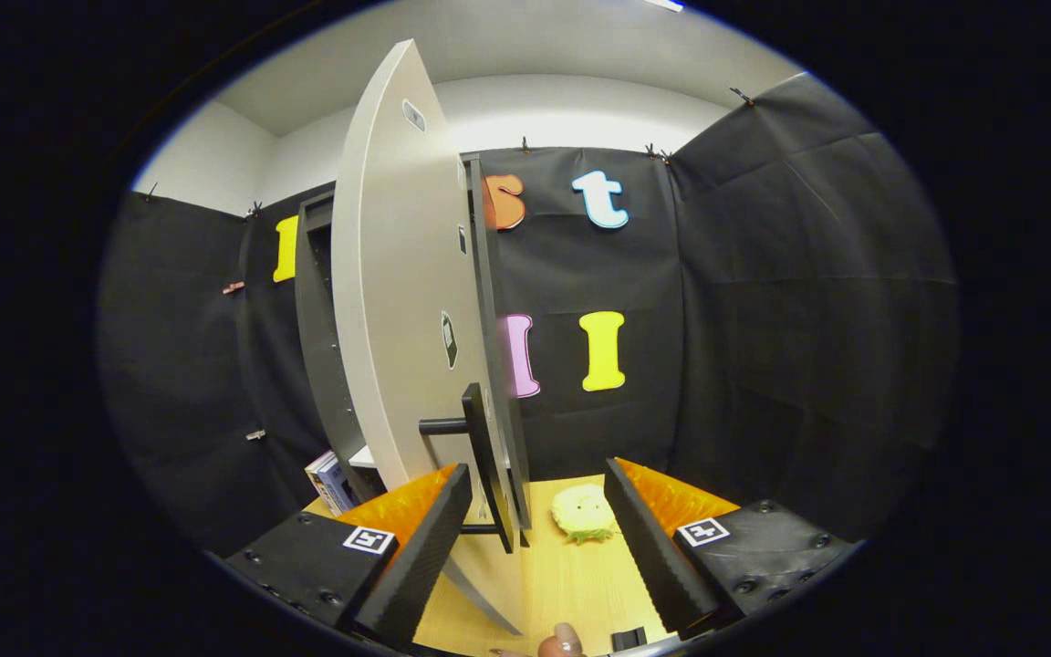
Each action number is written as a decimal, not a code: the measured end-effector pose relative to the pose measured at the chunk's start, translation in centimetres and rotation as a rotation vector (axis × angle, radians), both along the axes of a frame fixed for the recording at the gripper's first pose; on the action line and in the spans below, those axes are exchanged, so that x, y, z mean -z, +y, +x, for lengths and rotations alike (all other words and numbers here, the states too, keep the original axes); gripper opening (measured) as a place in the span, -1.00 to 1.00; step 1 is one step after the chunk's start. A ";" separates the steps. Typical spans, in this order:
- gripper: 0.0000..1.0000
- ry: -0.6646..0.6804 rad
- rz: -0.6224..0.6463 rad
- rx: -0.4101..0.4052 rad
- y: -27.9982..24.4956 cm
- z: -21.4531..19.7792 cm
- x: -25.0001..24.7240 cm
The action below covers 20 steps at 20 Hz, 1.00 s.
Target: Open the shoe cabinet door, grab the shoes and put them into the shoe cabinet, then close the shoe cabinet door.
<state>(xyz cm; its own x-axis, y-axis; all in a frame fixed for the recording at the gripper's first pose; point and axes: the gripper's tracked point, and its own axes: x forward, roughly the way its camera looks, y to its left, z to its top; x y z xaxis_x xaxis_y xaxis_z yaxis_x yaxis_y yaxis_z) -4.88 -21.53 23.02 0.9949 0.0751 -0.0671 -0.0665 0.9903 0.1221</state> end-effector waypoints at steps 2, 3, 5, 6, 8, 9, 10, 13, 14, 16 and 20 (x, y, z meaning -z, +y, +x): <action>0.93 -0.001 0.009 -0.019 1.6 -0.3 -0.1; 0.93 0.003 0.017 -0.032 2.6 -0.3 0.1; 0.93 0.008 0.032 -0.047 4.7 -0.2 0.2; 0.93 0.008 0.037 -0.052 5.8 -0.2 0.3; 0.93 0.002 0.034 -0.053 7.9 -0.2 0.2; 0.93 0.002 0.030 -0.050 8.9 0.0 0.3; 0.93 0.002 0.028 -0.048 10.0 0.1 0.3; 0.93 0.002 0.036 -0.049 13.6 1.0 0.4; 0.93 0.002 0.042 -0.044 14.6 1.3 0.4; 0.93 -0.004 0.060 -0.029 16.4 2.5 0.5; 0.94 -0.014 0.083 -0.040 20.8 4.0 0.9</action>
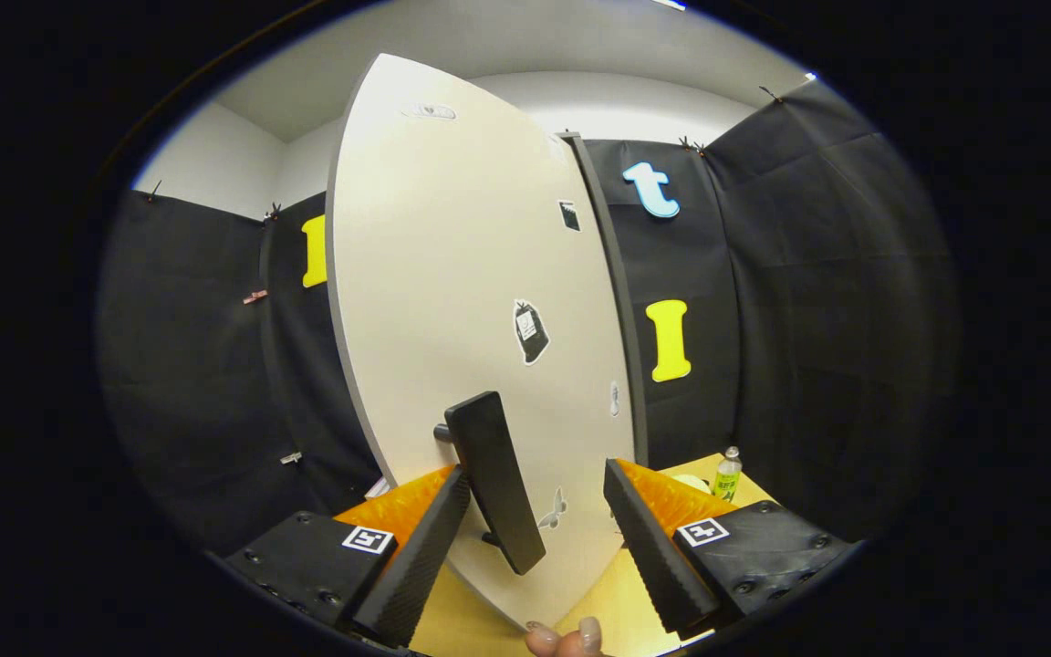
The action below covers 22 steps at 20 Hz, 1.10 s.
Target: Open the shoe cabinet door, grab the shoes and put them into the shoe cabinet, then close the shoe cabinet door.
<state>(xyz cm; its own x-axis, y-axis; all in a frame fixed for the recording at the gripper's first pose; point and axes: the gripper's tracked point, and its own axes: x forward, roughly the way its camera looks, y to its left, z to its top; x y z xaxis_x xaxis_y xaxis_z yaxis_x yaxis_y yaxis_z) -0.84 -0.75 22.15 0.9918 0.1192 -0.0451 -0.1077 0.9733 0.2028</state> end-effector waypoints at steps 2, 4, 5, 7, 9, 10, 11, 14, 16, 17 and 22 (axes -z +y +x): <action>0.96 -0.015 -0.003 -0.014 2.3 0.5 -0.1; 0.96 -0.030 -0.010 -0.025 4.1 0.9 -0.4; 0.96 -0.036 -0.011 -0.036 5.0 0.9 -0.6; 0.96 -0.047 -0.017 -0.063 6.6 0.9 -0.9; 0.96 -0.058 -0.030 -0.079 7.6 1.1 -1.1; 0.96 -0.061 -0.037 -0.085 8.0 1.1 -1.2; 0.96 -0.066 -0.044 -0.091 8.3 1.1 -1.3; 0.96 -0.077 -0.068 -0.087 8.3 0.8 -1.5; 0.96 -0.088 -0.085 -0.084 8.4 0.7 -1.6; 0.96 -0.091 -0.094 -0.078 8.3 0.8 -1.7; 0.96 -0.109 -0.100 -0.066 7.8 0.8 -2.3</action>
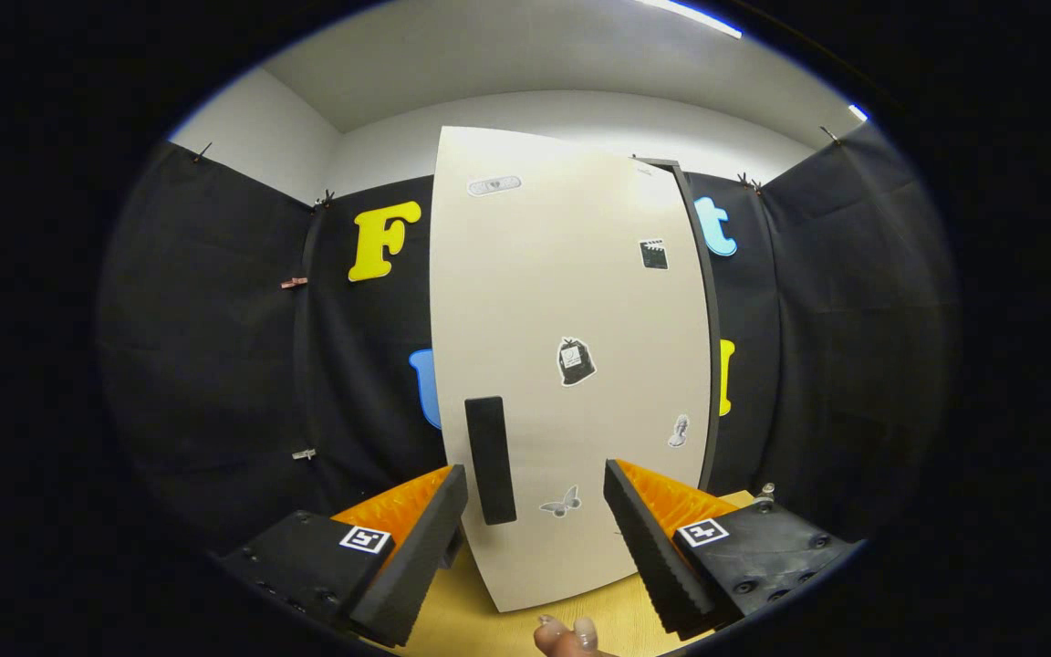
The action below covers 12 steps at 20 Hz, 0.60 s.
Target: Open the shoe cabinet door, grab the shoes and put them into the shoe cabinet, then close the shoe cabinet door.
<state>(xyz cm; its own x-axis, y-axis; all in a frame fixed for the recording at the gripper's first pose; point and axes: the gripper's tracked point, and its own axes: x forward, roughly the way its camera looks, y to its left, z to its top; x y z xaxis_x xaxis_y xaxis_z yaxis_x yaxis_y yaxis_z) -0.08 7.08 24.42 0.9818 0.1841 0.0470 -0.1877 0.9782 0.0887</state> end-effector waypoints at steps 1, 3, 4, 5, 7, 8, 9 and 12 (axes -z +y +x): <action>0.96 0.001 0.001 0.003 -0.3 0.1 0.0; 0.95 0.006 0.004 0.008 -0.6 0.3 0.1; 0.96 0.003 0.003 0.010 -0.7 0.3 0.1; 0.95 -0.002 0.003 0.012 -0.6 0.4 -0.1; 0.95 -0.017 0.009 0.017 -0.6 0.5 -0.3; 0.94 -0.021 0.011 0.016 -0.5 0.5 -0.4; 0.95 -0.025 0.012 0.013 -0.5 0.5 -0.5; 0.95 -0.036 0.003 0.019 -0.6 0.6 -0.7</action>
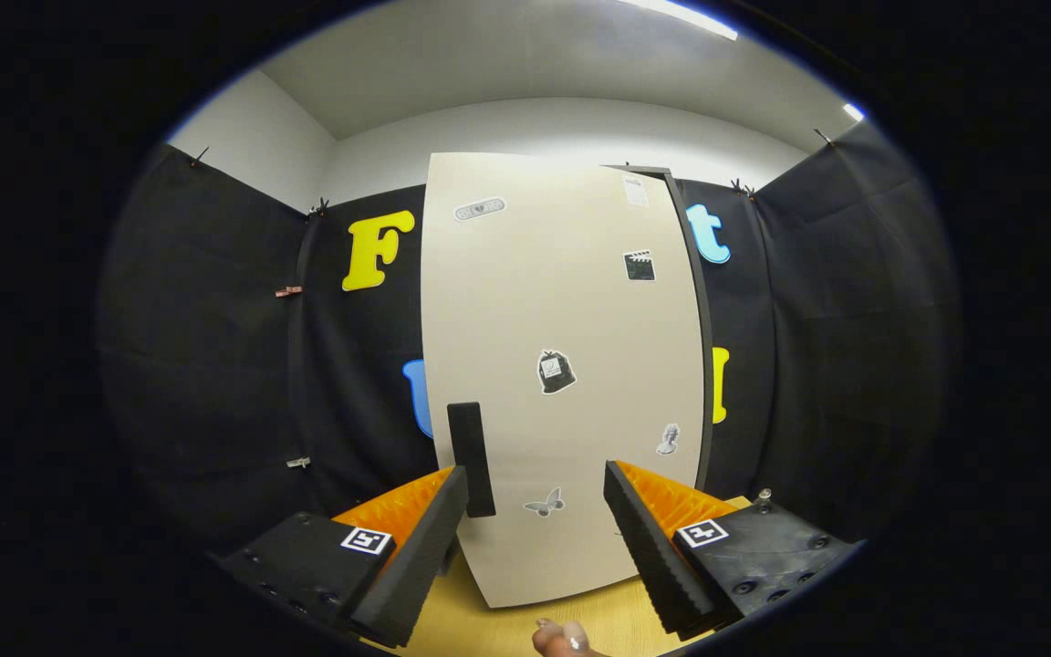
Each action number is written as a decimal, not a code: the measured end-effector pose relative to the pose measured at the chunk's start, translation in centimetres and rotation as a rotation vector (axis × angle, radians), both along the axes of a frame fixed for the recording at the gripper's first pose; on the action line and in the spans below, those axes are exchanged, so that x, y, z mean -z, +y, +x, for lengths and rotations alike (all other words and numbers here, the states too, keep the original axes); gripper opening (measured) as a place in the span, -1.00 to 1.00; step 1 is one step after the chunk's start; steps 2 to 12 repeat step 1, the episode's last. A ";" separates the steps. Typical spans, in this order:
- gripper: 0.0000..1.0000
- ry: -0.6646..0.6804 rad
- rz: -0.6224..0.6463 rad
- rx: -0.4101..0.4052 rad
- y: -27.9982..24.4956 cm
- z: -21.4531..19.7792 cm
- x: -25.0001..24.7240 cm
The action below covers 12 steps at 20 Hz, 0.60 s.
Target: Open the shoe cabinet door, grab the shoes and put them into the shoe cabinet, then close the shoe cabinet door.
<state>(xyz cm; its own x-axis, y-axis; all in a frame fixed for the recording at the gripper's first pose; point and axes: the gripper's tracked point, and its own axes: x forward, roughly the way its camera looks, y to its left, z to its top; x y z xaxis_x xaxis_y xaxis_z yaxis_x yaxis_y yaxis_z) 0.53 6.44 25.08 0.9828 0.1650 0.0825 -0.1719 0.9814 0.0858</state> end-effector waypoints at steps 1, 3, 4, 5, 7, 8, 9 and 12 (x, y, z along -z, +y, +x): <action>0.95 -0.001 -0.003 0.010 -0.2 0.1 0.0; 0.95 -0.001 -0.003 0.010 -0.2 0.1 0.0; 0.95 -0.001 -0.003 0.010 -0.2 0.1 0.0; 0.95 -0.001 -0.003 0.010 -0.2 0.1 0.0; 0.95 -0.001 -0.003 0.010 -0.2 0.1 0.0; 0.95 -0.001 -0.003 0.010 -0.2 0.1 0.0; 0.95 -0.001 -0.003 0.010 -0.2 0.1 0.0; 0.95 -0.001 -0.003 0.010 -0.2 0.1 0.0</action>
